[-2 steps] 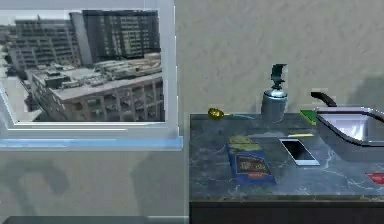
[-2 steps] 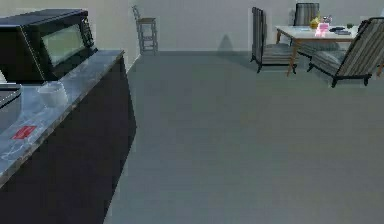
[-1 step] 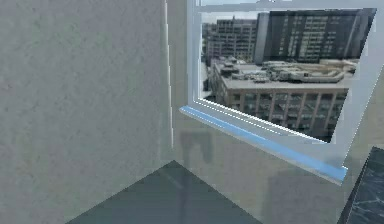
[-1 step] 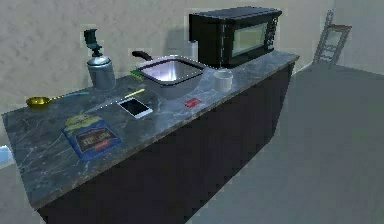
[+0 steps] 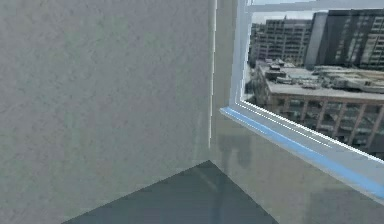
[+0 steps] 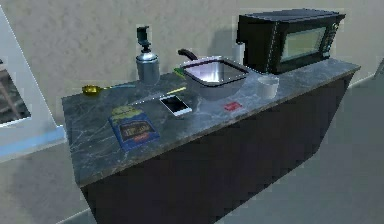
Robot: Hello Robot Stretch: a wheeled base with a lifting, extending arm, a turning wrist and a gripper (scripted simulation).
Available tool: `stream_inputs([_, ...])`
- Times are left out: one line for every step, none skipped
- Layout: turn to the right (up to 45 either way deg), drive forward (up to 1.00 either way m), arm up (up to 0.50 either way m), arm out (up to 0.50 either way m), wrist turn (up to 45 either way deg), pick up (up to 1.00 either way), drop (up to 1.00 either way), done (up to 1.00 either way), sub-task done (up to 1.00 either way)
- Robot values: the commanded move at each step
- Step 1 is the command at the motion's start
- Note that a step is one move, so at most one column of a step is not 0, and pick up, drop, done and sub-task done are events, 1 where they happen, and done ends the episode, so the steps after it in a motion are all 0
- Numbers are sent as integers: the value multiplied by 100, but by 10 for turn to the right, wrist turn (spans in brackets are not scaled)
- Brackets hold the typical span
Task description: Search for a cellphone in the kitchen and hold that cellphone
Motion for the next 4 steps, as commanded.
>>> stream_inputs([0, 0, 50, 0, 0, 0, 0, 0, 0])
stream_inputs([0, 0, 38, 0, 0, 0, 0, 0, 0])
stream_inputs([0, 0, 0, 44, 0, 0, 0, 0, 0])
stream_inputs([0, 0, 0, 0, 450, 0, 0, 0, 0])
